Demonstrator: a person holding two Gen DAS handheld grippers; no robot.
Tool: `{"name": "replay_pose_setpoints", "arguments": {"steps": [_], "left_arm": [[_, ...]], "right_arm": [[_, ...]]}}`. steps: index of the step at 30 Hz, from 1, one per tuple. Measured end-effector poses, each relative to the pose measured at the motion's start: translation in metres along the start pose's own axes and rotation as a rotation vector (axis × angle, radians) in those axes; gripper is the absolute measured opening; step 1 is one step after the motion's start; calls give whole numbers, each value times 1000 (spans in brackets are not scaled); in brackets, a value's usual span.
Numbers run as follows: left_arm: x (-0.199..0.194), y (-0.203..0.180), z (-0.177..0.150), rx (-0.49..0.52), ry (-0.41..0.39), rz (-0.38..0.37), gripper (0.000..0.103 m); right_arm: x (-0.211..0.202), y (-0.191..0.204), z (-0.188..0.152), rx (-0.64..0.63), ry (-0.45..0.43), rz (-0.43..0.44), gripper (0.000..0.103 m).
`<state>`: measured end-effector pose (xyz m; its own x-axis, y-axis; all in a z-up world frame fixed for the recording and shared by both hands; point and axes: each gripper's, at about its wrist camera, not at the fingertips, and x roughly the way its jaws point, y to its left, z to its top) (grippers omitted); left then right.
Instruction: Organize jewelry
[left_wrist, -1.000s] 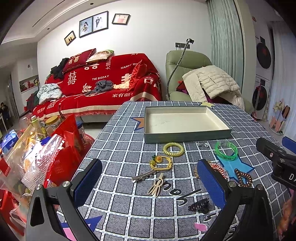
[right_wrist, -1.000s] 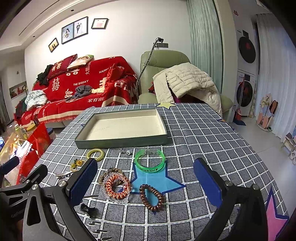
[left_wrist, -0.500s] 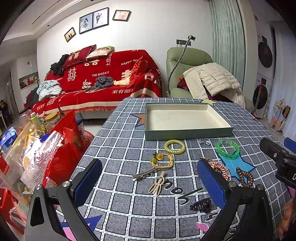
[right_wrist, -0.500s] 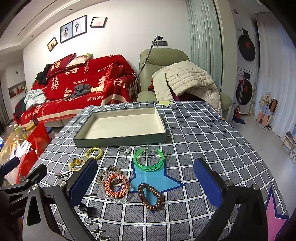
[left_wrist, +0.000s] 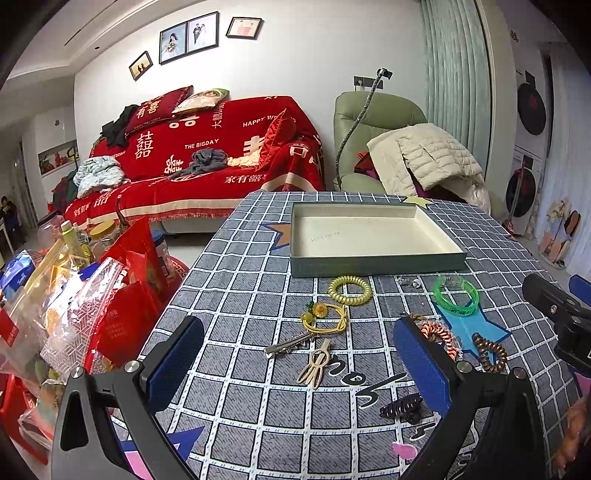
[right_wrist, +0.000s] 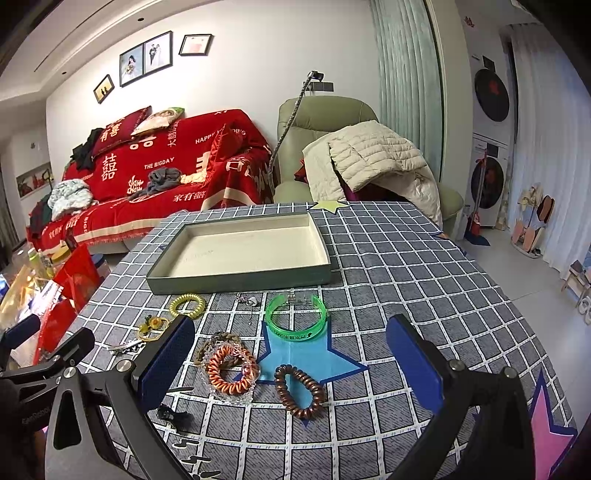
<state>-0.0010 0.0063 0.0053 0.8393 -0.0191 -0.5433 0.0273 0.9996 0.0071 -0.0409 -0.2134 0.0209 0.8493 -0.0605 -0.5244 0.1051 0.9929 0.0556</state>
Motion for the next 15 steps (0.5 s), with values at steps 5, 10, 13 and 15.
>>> {"name": "replay_pose_setpoints", "arguments": {"steps": [5, 10, 13, 15], "left_arm": [[0, 0, 0, 0, 2, 0, 103], [1, -1, -1, 1, 4, 0, 103], [1, -2, -1, 2, 5, -1, 103], [1, -2, -1, 2, 5, -1, 103]], "right_arm": [[0, 0, 0, 1, 0, 1, 103], [0, 0, -1, 2, 2, 1, 103], [0, 0, -1, 2, 3, 1, 103], [0, 0, -1, 2, 3, 1, 103]]}}
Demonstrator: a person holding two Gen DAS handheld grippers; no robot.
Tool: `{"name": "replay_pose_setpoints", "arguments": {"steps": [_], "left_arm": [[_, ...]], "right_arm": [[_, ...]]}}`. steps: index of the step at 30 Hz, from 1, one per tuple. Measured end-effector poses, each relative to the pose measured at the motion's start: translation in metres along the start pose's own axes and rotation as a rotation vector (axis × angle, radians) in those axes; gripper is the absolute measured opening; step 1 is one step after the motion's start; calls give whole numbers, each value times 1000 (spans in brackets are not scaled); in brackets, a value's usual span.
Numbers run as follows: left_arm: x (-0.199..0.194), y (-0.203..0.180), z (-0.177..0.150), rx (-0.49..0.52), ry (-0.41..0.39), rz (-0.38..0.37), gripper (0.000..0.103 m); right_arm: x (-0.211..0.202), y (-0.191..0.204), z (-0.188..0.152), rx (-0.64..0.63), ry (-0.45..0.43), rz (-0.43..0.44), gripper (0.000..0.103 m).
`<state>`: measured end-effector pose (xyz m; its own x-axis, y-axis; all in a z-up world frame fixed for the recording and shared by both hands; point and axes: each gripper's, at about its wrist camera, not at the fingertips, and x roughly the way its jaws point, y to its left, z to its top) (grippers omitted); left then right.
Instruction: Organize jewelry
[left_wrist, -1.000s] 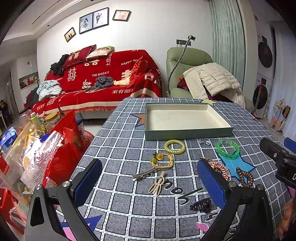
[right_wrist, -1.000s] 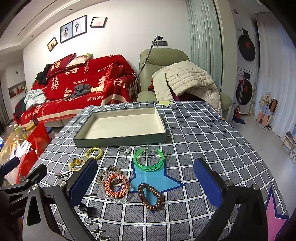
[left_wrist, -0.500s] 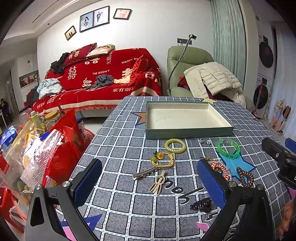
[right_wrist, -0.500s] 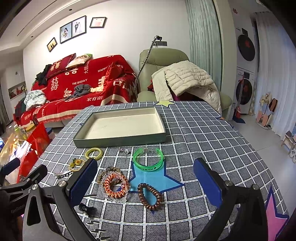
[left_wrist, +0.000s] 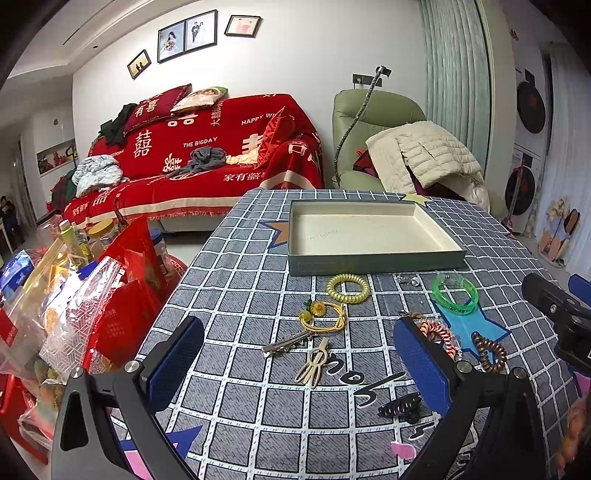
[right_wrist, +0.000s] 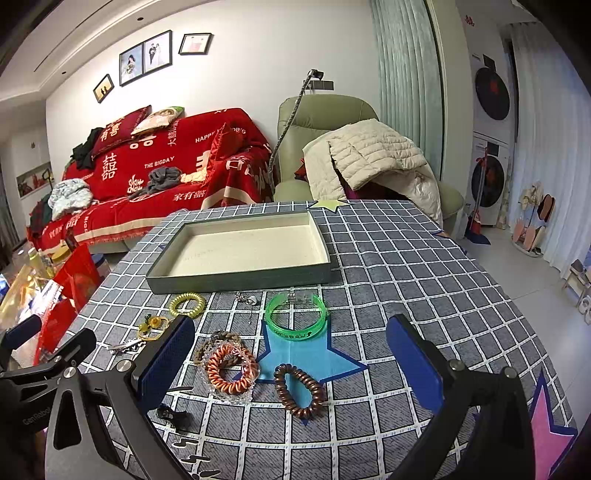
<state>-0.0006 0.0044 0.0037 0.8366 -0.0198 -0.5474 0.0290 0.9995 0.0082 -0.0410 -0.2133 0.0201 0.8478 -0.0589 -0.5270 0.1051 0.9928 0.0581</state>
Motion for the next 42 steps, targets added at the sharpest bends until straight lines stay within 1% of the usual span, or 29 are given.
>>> {"name": "replay_pose_setpoints", "arguments": {"steps": [12, 15, 17, 18, 20, 23, 27, 28, 33, 36, 38, 39, 40, 42], "left_arm": [[4, -3, -2, 5, 11, 5, 103], [13, -4, -1, 15, 35, 0, 103], [21, -1, 2, 19, 73, -13, 103], [29, 0, 4, 24, 102, -24, 103], [40, 5, 8, 25, 135, -31, 103], [59, 12, 14, 21, 192, -60, 103], [83, 19, 24, 34, 233, -40, 103], [91, 21, 27, 36, 247, -45, 103], [124, 23, 34, 59, 310, -99, 103], [141, 20, 34, 78, 350, -132, 103], [151, 19, 32, 79, 397, -149, 99], [155, 18, 31, 75, 408, -156, 97], [158, 17, 30, 77, 415, -157, 91], [162, 14, 29, 95, 432, -163, 89]], "right_arm": [[2, 0, -2, 0, 6, 1, 103], [5, -2, -3, 1, 19, 4, 103], [10, -4, -3, -4, 33, -3, 103], [13, -6, -2, -6, 44, -7, 103], [21, -12, 0, 2, 74, -9, 103], [36, -24, 3, 25, 138, -18, 103], [59, -39, 8, 45, 214, -23, 103], [65, -42, 10, 51, 234, -25, 103], [100, -57, 17, 78, 327, -25, 103], [120, -60, 20, 75, 369, -40, 103], [133, -59, 22, 64, 396, -46, 103], [139, -58, 22, 59, 410, -47, 103], [146, -57, 21, 53, 422, -48, 102], [156, -55, 21, 39, 445, -54, 101]]}}
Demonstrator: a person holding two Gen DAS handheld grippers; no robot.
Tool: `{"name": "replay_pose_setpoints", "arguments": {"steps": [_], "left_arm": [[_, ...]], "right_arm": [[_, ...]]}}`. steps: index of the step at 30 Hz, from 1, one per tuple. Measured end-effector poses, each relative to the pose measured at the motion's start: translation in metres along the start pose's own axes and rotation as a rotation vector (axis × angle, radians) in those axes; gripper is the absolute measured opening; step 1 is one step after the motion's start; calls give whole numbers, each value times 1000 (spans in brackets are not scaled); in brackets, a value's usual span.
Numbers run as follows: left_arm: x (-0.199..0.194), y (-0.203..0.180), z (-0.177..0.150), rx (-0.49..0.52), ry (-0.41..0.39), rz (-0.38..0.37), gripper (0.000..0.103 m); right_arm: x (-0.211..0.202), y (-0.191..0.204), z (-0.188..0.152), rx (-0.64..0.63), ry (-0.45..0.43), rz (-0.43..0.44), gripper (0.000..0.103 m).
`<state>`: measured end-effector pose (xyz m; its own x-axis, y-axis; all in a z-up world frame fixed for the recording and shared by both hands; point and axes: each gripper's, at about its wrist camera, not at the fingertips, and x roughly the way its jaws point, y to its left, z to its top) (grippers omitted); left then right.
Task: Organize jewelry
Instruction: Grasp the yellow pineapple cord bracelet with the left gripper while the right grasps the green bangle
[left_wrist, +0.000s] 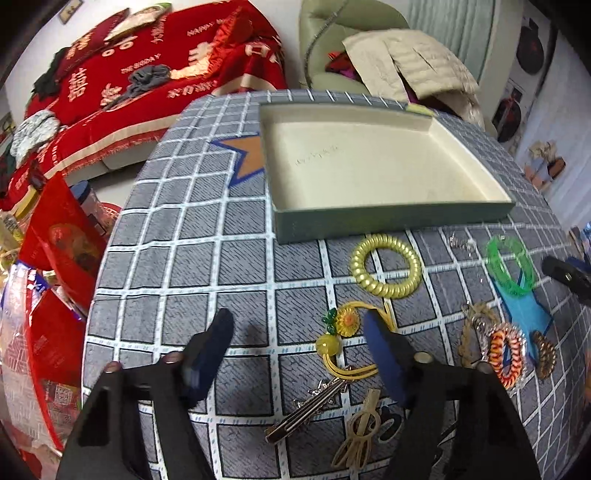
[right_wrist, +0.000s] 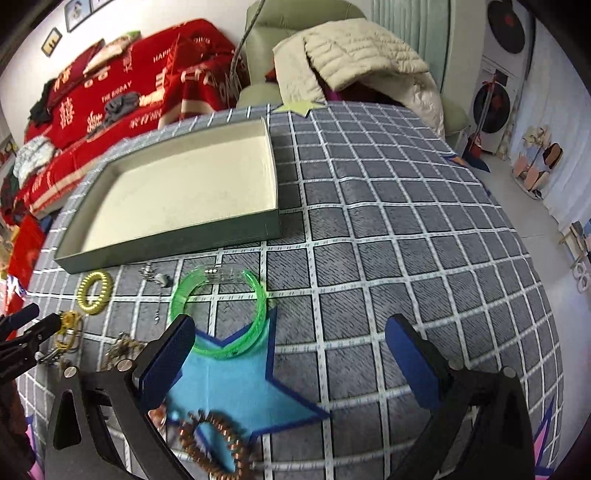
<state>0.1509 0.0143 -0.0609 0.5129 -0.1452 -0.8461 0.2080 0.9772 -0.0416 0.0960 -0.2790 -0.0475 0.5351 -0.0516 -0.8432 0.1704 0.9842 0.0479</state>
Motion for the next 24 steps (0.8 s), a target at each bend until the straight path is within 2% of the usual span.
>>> {"name": "replay_pose_setpoints", "arguments": {"steps": [4, 6, 11, 14, 16, 17, 19, 20, 22, 24], "left_arm": [[8, -8, -1, 49, 27, 1, 89], [11, -12, -2, 66, 43, 3, 88], [10, -17, -2, 90, 23, -8, 79], [8, -22, -2, 110, 10, -20, 58], [8, -25, -1, 132, 7, -28, 37], [8, -27, -1, 143, 6, -33, 32], [7, -30, -2, 158, 2, -38, 32], [6, -30, -2, 158, 1, -43, 32], [3, -29, -2, 147, -5, -55, 32], [-4, -28, -1, 137, -20, -65, 32]], "right_arm": [[20, 6, 7, -23, 53, -1, 89], [28, 9, 8, -35, 80, 3, 77], [35, 16, 5, -66, 87, -1, 67], [33, 18, 4, -80, 90, 7, 60], [32, 19, 4, -86, 92, 12, 52], [32, 20, 6, -88, 93, 15, 46], [32, 23, 7, -100, 95, 24, 33], [32, 24, 8, -102, 96, 28, 15], [30, 24, 8, -100, 98, 38, 8], [27, 23, 7, -93, 95, 60, 7]]}}
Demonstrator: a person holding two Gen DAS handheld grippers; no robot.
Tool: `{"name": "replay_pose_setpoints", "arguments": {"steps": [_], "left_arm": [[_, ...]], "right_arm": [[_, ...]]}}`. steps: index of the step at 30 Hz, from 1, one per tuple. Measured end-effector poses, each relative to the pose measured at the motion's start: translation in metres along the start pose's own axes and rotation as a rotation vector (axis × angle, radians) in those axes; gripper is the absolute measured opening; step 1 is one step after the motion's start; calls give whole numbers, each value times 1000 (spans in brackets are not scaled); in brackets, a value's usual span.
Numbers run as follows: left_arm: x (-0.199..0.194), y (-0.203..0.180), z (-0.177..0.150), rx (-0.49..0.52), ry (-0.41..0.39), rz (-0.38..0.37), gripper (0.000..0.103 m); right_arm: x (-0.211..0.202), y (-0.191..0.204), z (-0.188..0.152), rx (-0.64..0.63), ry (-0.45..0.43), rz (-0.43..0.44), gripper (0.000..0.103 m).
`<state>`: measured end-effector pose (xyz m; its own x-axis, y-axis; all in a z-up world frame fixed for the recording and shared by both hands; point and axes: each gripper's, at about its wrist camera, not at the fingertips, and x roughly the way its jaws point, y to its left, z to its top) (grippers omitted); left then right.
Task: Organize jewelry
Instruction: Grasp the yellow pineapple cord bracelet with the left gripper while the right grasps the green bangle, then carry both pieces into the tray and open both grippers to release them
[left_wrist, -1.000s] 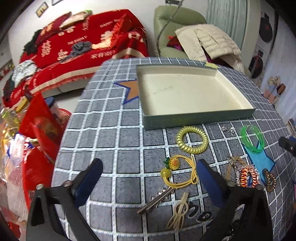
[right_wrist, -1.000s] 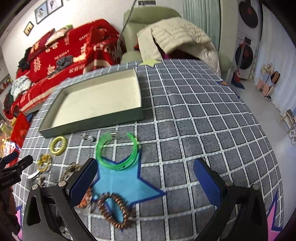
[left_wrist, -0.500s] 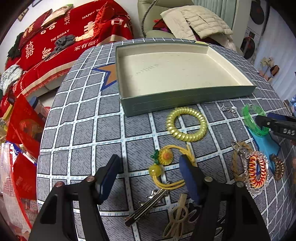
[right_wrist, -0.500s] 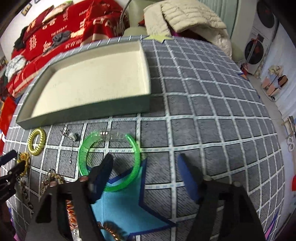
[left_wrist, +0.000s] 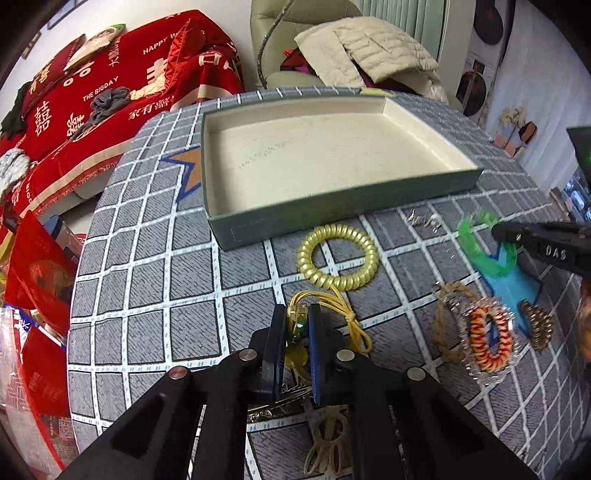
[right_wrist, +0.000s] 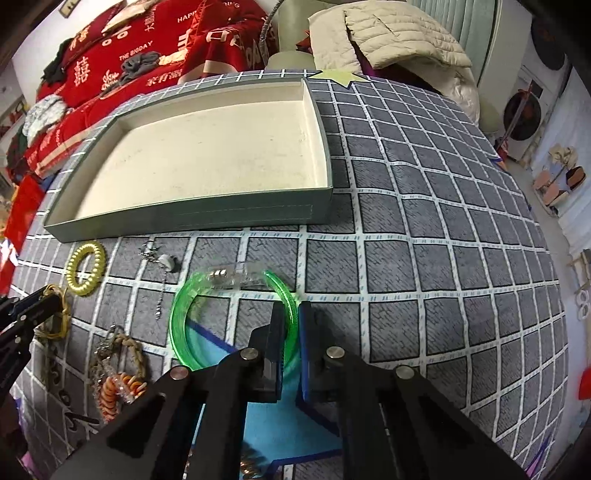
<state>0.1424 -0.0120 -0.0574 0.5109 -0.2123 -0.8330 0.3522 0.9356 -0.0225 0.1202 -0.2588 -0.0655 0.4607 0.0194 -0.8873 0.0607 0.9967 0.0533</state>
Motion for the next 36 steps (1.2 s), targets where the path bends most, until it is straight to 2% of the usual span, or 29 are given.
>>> {"name": "replay_pose_setpoints", "arguments": {"steps": [6, 12, 16, 21, 24, 30, 36], "left_arm": [[-25, 4, 13, -22, -60, -33, 32], [-49, 3, 46, -24, -145, -46, 32], [-49, 5, 75, -38, -180, -51, 32], [-25, 12, 110, -97, -179, -17, 32], [-4, 13, 122, -120, -154, -28, 32], [42, 14, 145, -130, -114, -14, 32], [82, 19, 155, -114, -54, 41, 32]], "right_arm": [[-25, -1, 5, 8, -58, 53, 7], [-42, 3, 37, 16, -93, 107, 7], [-41, 7, 62, 19, -106, 115, 7], [-23, 11, 87, 45, -82, 140, 7], [-8, 10, 100, 68, -73, 138, 7], [24, 9, 123, 96, -49, 103, 7], [52, 1, 140, 132, -40, 60, 7]]}}
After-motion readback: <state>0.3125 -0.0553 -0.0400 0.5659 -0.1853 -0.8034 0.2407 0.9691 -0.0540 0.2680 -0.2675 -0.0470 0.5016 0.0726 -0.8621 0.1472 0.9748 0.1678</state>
